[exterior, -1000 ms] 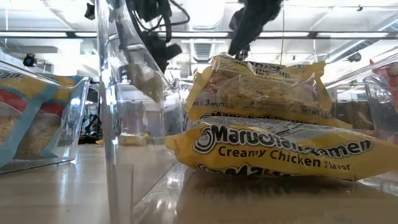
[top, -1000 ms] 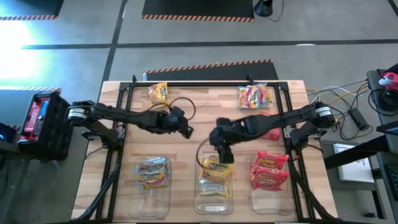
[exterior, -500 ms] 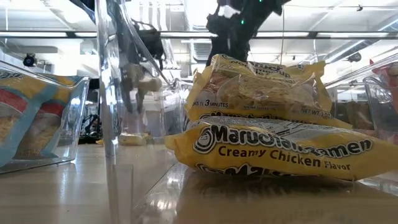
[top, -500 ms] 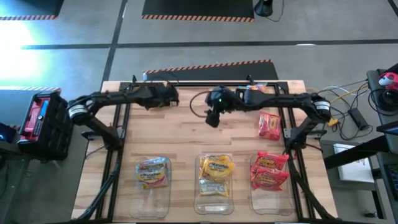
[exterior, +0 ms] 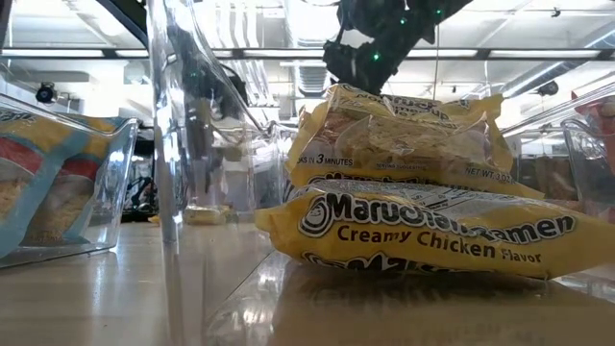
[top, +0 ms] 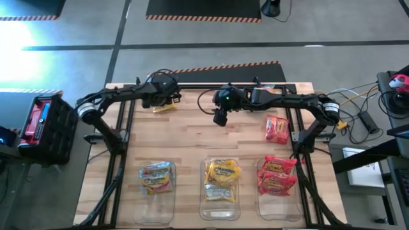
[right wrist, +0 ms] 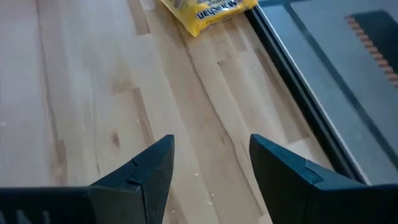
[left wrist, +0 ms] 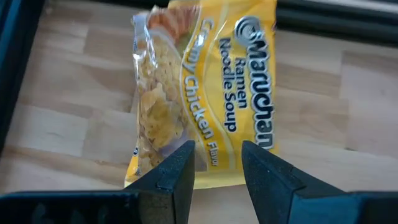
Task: Sort Maruchan noodles
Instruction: Put the yellow noodle pack into the middle transparent bin
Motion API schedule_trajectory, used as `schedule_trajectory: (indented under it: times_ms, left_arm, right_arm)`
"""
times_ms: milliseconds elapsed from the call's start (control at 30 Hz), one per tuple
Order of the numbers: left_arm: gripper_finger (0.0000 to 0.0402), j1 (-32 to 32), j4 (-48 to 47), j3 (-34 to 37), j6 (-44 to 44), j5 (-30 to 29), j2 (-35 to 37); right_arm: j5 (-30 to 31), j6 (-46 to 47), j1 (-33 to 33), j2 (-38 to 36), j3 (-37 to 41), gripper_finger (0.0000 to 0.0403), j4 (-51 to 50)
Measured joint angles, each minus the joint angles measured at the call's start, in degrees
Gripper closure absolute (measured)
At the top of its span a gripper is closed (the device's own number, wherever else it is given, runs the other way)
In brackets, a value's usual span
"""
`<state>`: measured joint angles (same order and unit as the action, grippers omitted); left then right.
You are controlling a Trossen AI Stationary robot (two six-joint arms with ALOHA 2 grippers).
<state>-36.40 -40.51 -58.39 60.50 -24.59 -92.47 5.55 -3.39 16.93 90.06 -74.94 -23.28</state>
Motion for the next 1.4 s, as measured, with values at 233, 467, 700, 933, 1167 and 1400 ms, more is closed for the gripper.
schedule_trajectory:
  times_ms: [233, 467, 700, 933, 1167, 1400]
  left_arm:
    - [0.0286, 0.0, 0.4, 0.0, 2.8, 0.2, -3.6]
    - [0.0286, -0.5, 0.6, 0.0, 4.5, 0.1, -4.7]
    - [0.0286, -1.4, 0.6, 0.0, 5.0, -0.2, -4.9]
    - [0.0286, -1.5, 0.6, -0.1, 4.5, -0.2, -4.9]
    - [0.0286, -2.1, 0.7, 0.0, 3.1, -0.2, -5.8]
    - [0.0286, -2.0, 0.8, -0.3, 3.0, 1.3, -7.6]
  right_arm:
    - [0.0, -4.2, 0.0, 0.0, 0.1, 0.0204, 0.0]
    - [0.0, -4.4, 0.0, 0.0, 0.5, 0.0204, -0.4]
    - [-1.8, -4.2, 0.0, 0.0, 1.1, 0.0204, -0.5]
    - [-3.0, -3.8, 0.0, 0.0, 1.5, 0.0204, -0.5]
    - [-3.0, -2.8, 0.0, 0.0, 2.2, 0.0204, -0.4]
    - [-3.0, -2.6, 0.0, 0.0, 3.7, 0.0205, -0.4]
